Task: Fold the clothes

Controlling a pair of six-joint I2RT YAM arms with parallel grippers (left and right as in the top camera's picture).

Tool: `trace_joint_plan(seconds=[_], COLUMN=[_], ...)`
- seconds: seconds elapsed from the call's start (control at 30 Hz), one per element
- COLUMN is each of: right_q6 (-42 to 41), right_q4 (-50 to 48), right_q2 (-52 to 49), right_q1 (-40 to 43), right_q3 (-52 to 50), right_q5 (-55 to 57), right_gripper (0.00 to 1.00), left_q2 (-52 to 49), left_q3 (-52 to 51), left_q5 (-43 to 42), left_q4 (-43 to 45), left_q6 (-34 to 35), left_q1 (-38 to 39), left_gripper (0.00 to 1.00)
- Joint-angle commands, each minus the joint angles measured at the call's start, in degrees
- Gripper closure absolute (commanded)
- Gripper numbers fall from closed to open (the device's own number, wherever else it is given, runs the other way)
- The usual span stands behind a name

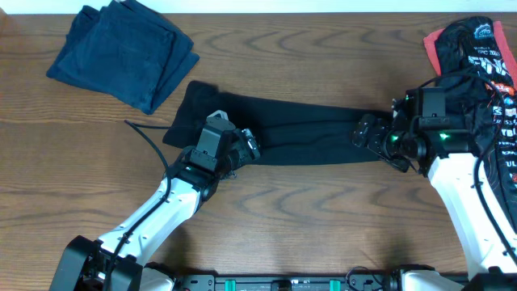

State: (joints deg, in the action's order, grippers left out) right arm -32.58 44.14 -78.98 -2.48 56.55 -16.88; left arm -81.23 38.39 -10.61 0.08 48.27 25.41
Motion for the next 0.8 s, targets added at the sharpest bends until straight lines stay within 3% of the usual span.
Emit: trace_joint_plan(seconds=[0.0, 0.17, 0.3, 0.77], right_q6=[0.20, -0.85, -0.81, -0.81], right_q4=[0.04, -0.07, -0.04, -0.26], right_q2=[-0.90, -0.96, -0.96, -0.96], right_q1=[-0.59, -0.59, -0.59, -0.59], right_q3=[-0.22, -0.37, -0.44, -1.88], right_q5=[0.37, 0.42, 0.44, 3.58], right_gripper=[0.01, 0.01, 0.01, 0.01], left_q2=[-0.66, -2.36, -4.74, -5.35], left_q3=[1.36, 1.36, 1.36, 1.40], left_q5=[-0.33, -0.37, -0.37, -0.31], left_q4=[0.07, 1.03, 2.82, 7.34], left_q6=[0.55, 0.57, 0.50, -3.48], left_q1=[0.02, 0.02, 0.02, 0.00], left_gripper=[0.19, 0.30, 0.33, 0.74])
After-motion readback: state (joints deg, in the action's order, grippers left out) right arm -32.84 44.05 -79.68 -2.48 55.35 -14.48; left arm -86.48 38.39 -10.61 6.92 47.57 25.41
